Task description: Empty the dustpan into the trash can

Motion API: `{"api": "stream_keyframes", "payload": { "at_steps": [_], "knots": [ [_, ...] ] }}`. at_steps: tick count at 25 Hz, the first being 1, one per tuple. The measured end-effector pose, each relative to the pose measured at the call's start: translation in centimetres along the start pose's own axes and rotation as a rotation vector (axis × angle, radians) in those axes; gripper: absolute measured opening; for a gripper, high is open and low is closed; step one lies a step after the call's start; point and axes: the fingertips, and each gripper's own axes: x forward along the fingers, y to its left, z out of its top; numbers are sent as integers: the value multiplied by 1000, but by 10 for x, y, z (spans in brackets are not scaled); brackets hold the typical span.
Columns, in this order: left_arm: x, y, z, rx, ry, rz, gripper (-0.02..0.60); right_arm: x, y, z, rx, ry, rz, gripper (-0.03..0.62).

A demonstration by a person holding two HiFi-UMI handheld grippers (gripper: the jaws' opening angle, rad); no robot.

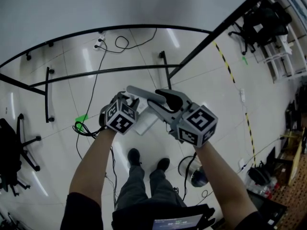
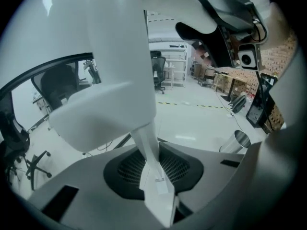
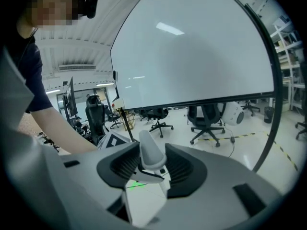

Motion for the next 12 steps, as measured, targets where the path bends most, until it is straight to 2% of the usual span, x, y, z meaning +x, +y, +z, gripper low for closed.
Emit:
{"api": "stream_keyframes", "payload": {
  "at_steps": [3,7,12],
  "knots": [
    [-1,9,-4,-19,12,11,91,-9,-3,-1,22,-8,-10,201],
    [1,19,-9,-48,24,38,92,-23,-8,-14,53,-11,-36,183],
    [6,29,-6,-48,22,47,94,-42,-18,-25,107,-18,-76,179]
  ]
}}
